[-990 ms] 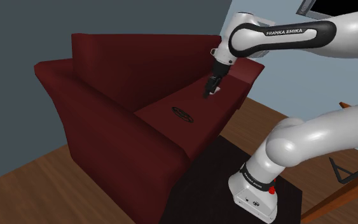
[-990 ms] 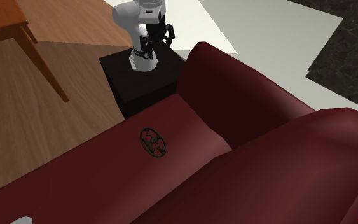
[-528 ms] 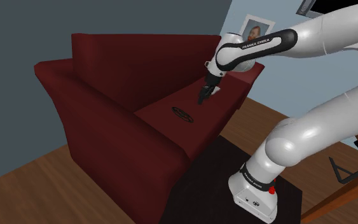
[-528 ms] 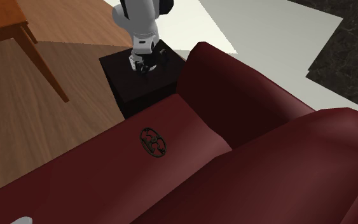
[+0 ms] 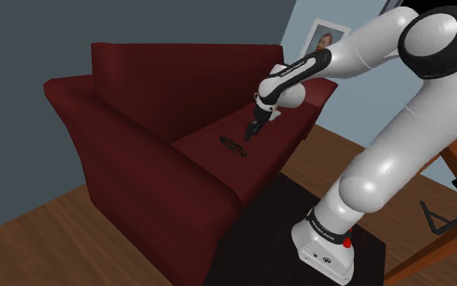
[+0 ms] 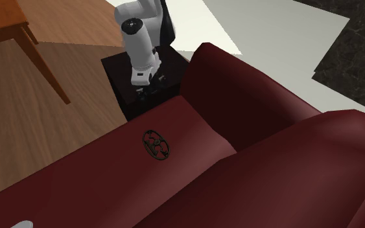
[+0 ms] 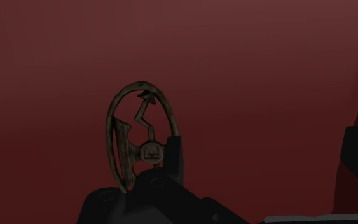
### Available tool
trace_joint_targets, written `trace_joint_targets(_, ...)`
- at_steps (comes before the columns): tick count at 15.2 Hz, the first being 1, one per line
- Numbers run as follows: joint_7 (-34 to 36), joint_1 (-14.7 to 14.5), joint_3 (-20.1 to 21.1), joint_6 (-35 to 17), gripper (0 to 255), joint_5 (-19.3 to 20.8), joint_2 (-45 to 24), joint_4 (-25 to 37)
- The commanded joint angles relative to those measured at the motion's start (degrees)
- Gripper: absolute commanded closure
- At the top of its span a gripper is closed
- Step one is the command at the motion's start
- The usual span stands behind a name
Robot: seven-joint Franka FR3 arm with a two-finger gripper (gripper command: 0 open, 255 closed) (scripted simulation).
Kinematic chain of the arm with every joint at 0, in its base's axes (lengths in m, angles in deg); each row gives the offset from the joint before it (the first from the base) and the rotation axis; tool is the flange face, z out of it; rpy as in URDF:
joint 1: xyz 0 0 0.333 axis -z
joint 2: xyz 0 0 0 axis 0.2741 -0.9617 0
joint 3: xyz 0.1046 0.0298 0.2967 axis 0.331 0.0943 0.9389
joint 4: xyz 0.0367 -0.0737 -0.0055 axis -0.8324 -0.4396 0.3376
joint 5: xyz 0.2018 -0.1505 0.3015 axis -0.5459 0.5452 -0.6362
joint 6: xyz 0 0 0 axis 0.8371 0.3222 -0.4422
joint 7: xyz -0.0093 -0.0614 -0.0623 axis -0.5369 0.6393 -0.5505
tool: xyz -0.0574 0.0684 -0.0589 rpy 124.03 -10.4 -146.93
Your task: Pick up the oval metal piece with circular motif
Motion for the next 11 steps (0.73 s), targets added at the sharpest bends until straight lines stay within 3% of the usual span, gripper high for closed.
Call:
trace_joint_targets(1, -4.0, 0.0, -0.8, -2.9, 0, -3.7, -5.0, 1.9)
trace_joint_targets(7, -15.9, 3.6, 1.3, -8.2, 0, -16.1, -20.1, 9.8)
trace_joint_targets(11, -20.8, 7.0, 4.0, -10.2, 0, -21.1, -27.7, 14.8)
